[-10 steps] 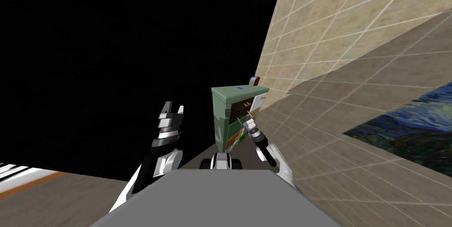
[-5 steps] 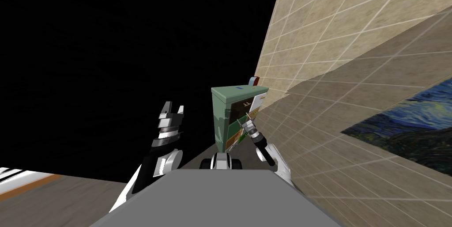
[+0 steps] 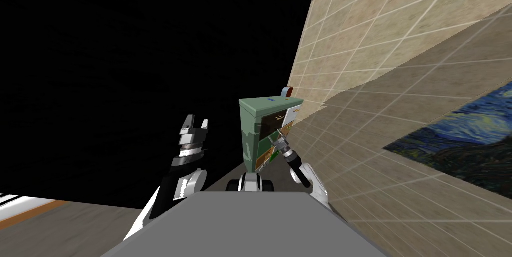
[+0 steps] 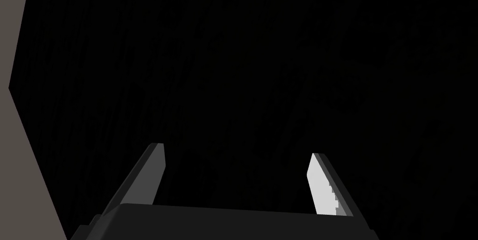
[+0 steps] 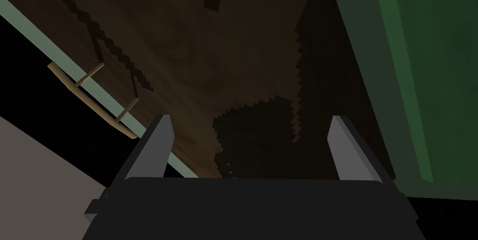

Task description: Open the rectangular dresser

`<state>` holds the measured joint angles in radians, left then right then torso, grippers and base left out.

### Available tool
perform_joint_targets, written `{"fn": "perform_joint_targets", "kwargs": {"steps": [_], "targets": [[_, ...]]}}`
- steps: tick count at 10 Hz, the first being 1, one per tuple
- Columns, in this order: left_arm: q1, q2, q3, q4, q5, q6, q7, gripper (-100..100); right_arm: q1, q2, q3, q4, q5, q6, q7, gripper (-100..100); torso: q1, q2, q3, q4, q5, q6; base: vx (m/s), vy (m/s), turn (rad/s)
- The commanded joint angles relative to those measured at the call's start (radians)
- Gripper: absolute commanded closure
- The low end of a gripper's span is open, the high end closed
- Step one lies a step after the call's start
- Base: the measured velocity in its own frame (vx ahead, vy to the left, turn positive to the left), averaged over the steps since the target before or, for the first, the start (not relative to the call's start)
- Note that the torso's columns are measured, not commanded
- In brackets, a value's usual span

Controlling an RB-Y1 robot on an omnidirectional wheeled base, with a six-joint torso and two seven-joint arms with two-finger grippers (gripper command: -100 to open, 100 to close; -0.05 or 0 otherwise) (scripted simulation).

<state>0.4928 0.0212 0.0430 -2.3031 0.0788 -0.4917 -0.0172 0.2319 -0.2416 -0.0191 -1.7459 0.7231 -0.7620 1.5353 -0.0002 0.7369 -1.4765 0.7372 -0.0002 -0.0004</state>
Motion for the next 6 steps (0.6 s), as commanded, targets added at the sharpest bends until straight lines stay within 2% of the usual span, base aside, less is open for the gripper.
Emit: {"fn": "perform_joint_targets", "kwargs": {"steps": [1, 2, 3, 5, 6], "targets": [[0.0, 0.0, 0.0, 0.0, 0.0, 0.0, 0.0, 0, -0.004, 0.008, -0.007, 0.041, 0.028, -0.015, 0.074, -100, 0.0, 0.0, 0.0, 0.0, 0.0, 0.0, 0.0, 0.007, -0.023], [0.0, 0.0, 0.0, 0.0, 0.0, 0.0, 0.0, 0, -0.004, 0.008, -0.007, 0.041, 0.028, -0.015, 0.101, -100, 0.0, 0.0, 0.0, 0.0, 0.0, 0.0, 0.0, 0.005, -0.022], [0.0, 0.0, 0.0, 0.0, 0.0, 0.0, 0.0, 0, -0.008, 0.014, -0.015, 0.075, 0.05, -0.027, 0.13, -100, 0.0, 0.0, 0.0, 0.0, 0.0, 0.0, 0.0, 0.002, -0.022], [0.0, 0.0, 0.0, 0.0, 0.0, 0.0, 0.0, 0, -0.008, 0.014, -0.015, 0.075, 0.05, -0.027, 0.166, -100, 0.0, 0.001, 0.001, 0.001, 0.0, 0.0, 0.0, 0.003, -0.01], [0.0, 0.0, 0.0, 0.0, 0.0, 0.0, 0.0, 0, -0.012, 0.021, -0.022, 0.109, 0.072, -0.038, 0.205, -100, 0.0, 0.001, 0.001, 0.001, 0.0, 0.0, 0.0, -0.01, -0.038]]}}
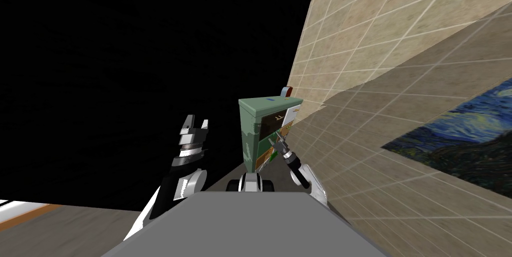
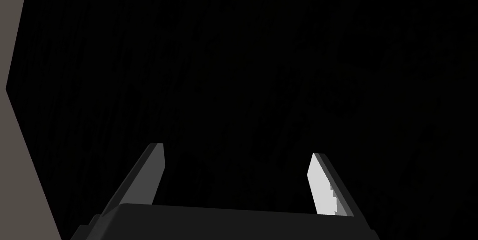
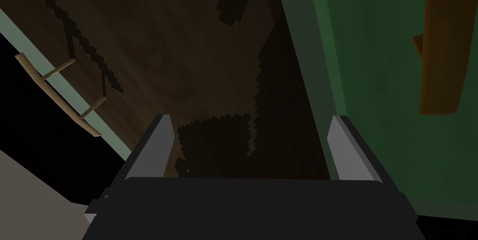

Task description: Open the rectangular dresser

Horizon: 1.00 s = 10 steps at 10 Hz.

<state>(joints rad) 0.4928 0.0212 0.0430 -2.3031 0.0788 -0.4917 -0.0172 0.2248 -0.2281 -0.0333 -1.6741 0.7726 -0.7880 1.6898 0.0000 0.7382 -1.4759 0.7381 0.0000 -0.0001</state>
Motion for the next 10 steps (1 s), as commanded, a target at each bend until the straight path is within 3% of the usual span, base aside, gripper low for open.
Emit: {"fn": "perform_joint_targets", "kwargs": {"steps": [1, 2, 3, 6, 8, 10], "targets": [[0.0, 0.0, 0.0, 0.0, 0.0, 0.0, 0.0, 0, -0.005, 0.008, -0.008, 0.037, 0.022, -0.013, 0.073, -100, -0.001, 0.0, 0.0, 0.0, 0.0, 0.0, 0.0, -0.007, -0.028], [0.0, 0.0, 0.0, 0.0, 0.0, 0.0, 0.0, 0, -0.008, 0.015, -0.015, 0.07, 0.043, -0.024, 0.106, -100, 0.0, 0.0, 0.0, 0.0, 0.0, 0.0, 0.0, -0.006, -0.047], [0.0, 0.0, 0.0, 0.0, 0.0, 0.0, 0.0, 0, -0.008, 0.015, -0.015, 0.07, 0.043, -0.024, 0.132, -100, 0.0, 0.0, 0.0, 0.0, 0.0, 0.0, 0.0, -0.003, -0.016], [0.0, 0.0, 0.0, 0.0, 0.0, 0.0, 0.0, 0, -0.012, 0.035, -0.03, 0.133, 0.081, -0.044, 0.213, -100, -0.004, -0.007, -0.003, -0.006, -0.003, 0.001, 0.0, -0.003, -0.039], [0.0, 0.0, 0.0, 0.0, 0.0, 0.0, 0.0, 0, -0.012, 0.035, -0.03, 0.133, 0.081, -0.044, 0.241, -100, -0.007, -0.013, -0.006, -0.011, -0.005, 0.002, 0.0, -0.009, -0.017], [0.0, 0.0, 0.0, 0.0, 0.0, 0.0, 0.0, 0, -0.014, 0.048, -0.037, 0.163, 0.098, -0.053, 0.291, -100, -0.01, -0.018, -0.008, -0.014, -0.005, 0.003, 0.0, 0.001, -0.011]]}}
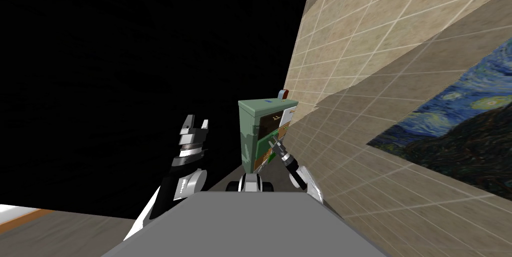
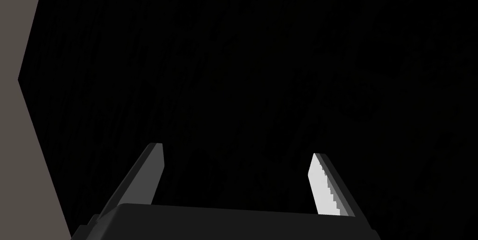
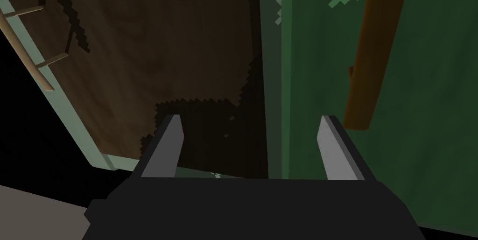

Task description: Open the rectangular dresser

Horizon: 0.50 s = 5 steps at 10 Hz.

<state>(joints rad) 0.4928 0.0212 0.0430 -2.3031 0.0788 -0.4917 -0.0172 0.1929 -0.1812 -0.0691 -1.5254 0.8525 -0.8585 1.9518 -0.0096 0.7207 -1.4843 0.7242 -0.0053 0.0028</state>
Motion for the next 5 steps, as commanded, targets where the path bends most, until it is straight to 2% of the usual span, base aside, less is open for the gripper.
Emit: {"fn": "perform_joint_targets", "kwargs": {"steps": [1, 3, 4, 5], "targets": [[0.0, 0.0, 0.0, 0.0, 0.0, 0.0, 0.0, 0, 0.016, 0.015, -0.008, 0.041, 0.034, 0.009, 0.072, -100, 0.0, 0.0, 0.0, 0.001, 0.0, 0.0, -0.001, -0.005, -0.071], [0.0, 0.0, 0.0, 0.0, 0.0, 0.0, 0.0, 0, 0.016, 0.015, -0.008, 0.041, 0.034, 0.009, 0.074, -100, -0.004, 0.0, 0.0, 0.001, 0.0, 0.002, 0.0, -0.009, 0.0], [0.0, 0.0, 0.0, 0.0, 0.0, 0.0, 0.0, 0, 0.015, 0.032, -0.013, 0.066, 0.047, 0.001, 0.115, -100, -0.003, 0.0, 0.0, 0.001, 0.0, 0.001, 0.0, -0.013, -0.029], [0.0, 0.0, 0.0, 0.0, 0.0, 0.0, 0.0, 0, 0.015, 0.032, -0.013, 0.066, 0.047, 0.001, 0.115, -100, -0.004, -0.001, 0.0, 0.001, 0.0, 0.002, -0.001, -0.009, -0.035]]}}
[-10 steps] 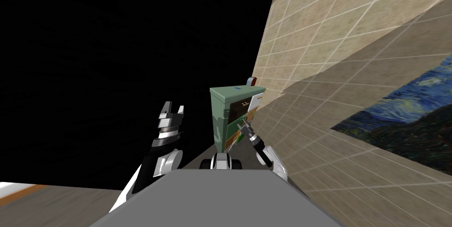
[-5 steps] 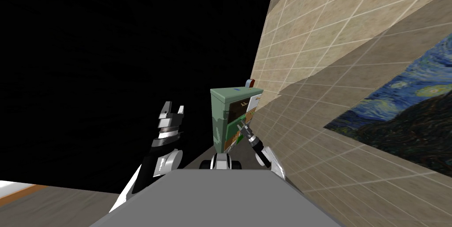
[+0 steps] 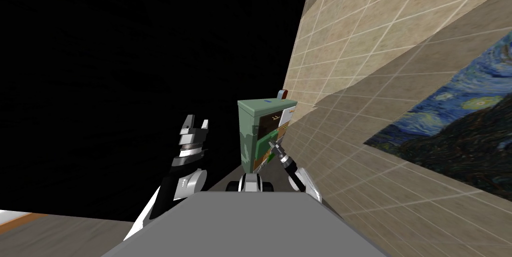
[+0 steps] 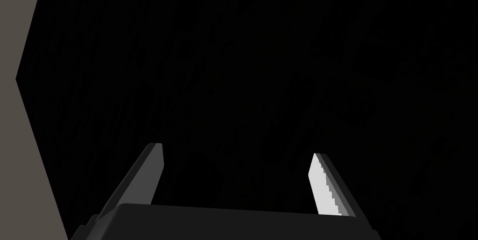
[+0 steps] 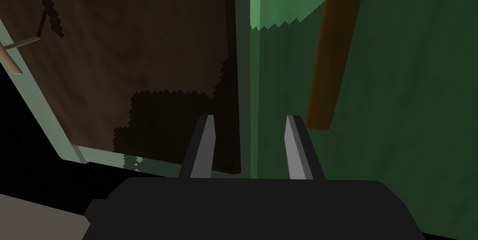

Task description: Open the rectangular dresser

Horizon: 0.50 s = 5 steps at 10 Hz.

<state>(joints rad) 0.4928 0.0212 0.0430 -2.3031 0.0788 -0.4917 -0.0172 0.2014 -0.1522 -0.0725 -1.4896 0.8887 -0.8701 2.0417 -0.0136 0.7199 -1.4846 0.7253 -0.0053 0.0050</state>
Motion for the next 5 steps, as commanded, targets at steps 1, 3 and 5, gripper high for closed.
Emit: {"fn": "perform_joint_targets", "kwargs": {"steps": [1, 3, 5], "targets": [[0.0, 0.0, 0.0, 0.0, 0.0, 0.0, 0.0, 0, 0.006, 0.023, -0.015, 0.052, 0.023, 0.006, 0.061, -100, -0.001, -0.001, 0.0, 0.0, 0.0, 0.0, -0.001, -0.009, -0.033], [0.0, 0.0, 0.0, 0.0, 0.0, 0.0, 0.0, 0, 0.006, 0.023, -0.015, 0.052, 0.023, 0.006, 0.061, -100, 0.0, 0.0, 0.0, 0.001, 0.0, 0.0, -0.002, -0.008, -0.011], [0.0, 0.0, 0.0, 0.0, 0.0, 0.0, 0.0, 0, 0.005, 0.045, -0.02, 0.07, 0.034, 0.0, 0.092, -100, 0.0, 0.0, 0.0, 0.0, 0.0, 0.0, 0.002, -0.007, -0.019]]}}
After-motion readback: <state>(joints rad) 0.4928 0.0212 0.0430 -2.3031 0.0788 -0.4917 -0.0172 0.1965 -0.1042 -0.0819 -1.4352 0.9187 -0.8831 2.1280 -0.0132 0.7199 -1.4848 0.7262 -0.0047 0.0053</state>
